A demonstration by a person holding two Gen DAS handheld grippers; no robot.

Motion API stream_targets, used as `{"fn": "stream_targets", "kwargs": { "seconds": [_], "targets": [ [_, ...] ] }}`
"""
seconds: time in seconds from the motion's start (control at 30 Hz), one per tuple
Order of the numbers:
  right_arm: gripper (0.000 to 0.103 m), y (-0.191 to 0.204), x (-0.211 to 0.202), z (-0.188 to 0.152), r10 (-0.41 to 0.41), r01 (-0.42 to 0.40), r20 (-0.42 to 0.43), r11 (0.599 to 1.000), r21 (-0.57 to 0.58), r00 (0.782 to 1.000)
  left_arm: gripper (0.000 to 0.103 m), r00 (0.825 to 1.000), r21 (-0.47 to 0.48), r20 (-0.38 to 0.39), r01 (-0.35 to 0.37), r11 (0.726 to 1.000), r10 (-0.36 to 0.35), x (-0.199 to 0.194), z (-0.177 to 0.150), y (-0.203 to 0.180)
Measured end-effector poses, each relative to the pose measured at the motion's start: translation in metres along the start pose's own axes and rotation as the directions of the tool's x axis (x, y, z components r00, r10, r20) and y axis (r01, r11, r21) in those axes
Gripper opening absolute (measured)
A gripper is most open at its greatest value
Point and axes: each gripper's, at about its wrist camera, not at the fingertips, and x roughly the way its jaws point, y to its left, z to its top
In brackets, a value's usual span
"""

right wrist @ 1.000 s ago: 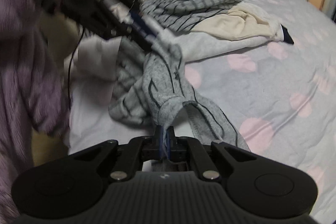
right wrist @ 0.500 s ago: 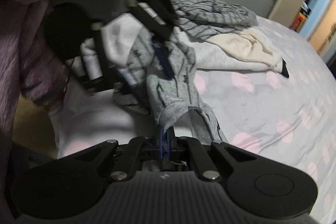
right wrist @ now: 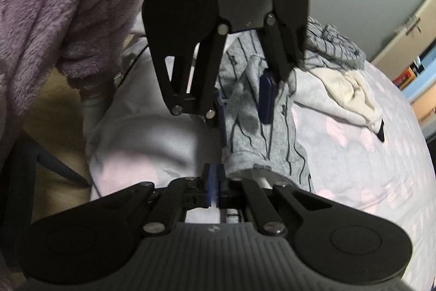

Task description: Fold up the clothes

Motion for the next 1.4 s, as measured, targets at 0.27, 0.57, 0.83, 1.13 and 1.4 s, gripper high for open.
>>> {"fn": "stream_targets", "kwargs": {
  "seconds": [0.27,0.57,0.83,1.13,1.4],
  "targets": [
    [0.031,-0.05,0.009,-0.01,0.091,-0.084,-0.004,0.939,0.333,0.996,0.043,1.0,0.016,0.007,-0.019,1.0,0.019,-0.003,-0.004,-0.002],
    [0.008,-0.066,0.025,-0.007,0.125,-0.132,0.046,0.89,0.436,0.991,0.043,0.999,0.028,0.013,-0.033,0.999,0.032,0.001,-0.005,0.001],
    [0.003,-0.035,-0.024,0.001,0.016,-0.045,0.147,0.979,0.198,0.989,0.043,0.995,0.03,0.069,-0.067,0.997,0.065,-0.013,-0.002,0.004],
    [0.003,-0.002,-0.038,0.001,-0.044,0.045,0.129,0.999,-0.01,0.991,0.038,0.996,0.122,0.062,-0.073,0.99,0.066,-0.018,0.01,-0.011],
    [0.003,0.008,-0.043,0.001,-0.06,0.068,0.127,0.996,-0.063,0.99,0.015,0.996,0.107,0.03,-0.085,0.991,0.082,-0.014,0.01,-0.014]
  ]
}}
